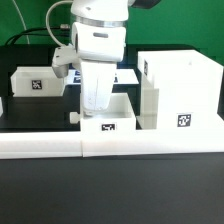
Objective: Assemble drawer
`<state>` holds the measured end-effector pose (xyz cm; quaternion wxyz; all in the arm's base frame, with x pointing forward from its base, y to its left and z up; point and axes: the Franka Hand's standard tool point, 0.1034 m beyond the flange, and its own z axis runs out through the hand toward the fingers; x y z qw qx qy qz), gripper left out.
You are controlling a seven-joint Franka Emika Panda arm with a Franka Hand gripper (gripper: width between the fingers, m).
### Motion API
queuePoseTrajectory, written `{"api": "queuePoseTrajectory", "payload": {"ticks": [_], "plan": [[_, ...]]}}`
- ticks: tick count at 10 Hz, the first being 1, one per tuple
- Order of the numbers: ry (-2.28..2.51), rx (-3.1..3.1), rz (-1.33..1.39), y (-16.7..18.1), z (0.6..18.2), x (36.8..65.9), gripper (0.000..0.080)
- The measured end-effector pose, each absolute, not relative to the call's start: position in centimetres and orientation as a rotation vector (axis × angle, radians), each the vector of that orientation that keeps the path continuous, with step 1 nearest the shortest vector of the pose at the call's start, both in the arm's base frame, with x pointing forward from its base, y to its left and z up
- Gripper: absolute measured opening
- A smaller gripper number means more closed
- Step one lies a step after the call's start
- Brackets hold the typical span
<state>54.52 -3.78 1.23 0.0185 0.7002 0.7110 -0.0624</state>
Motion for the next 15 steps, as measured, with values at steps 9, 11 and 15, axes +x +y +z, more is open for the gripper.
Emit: {"api": "queuePoseTrajectory", "payload": {"ticks": [9,11,15], "plan": [[2.145,2.18,-0.077,-2.6,0.7,54.4,0.0042],[2.141,2.182,-0.071,-1.7,0.8,54.7,0.0042],[2.149,2.178,-0.135,-1.5,1.0,54.9,0.0042]]}}
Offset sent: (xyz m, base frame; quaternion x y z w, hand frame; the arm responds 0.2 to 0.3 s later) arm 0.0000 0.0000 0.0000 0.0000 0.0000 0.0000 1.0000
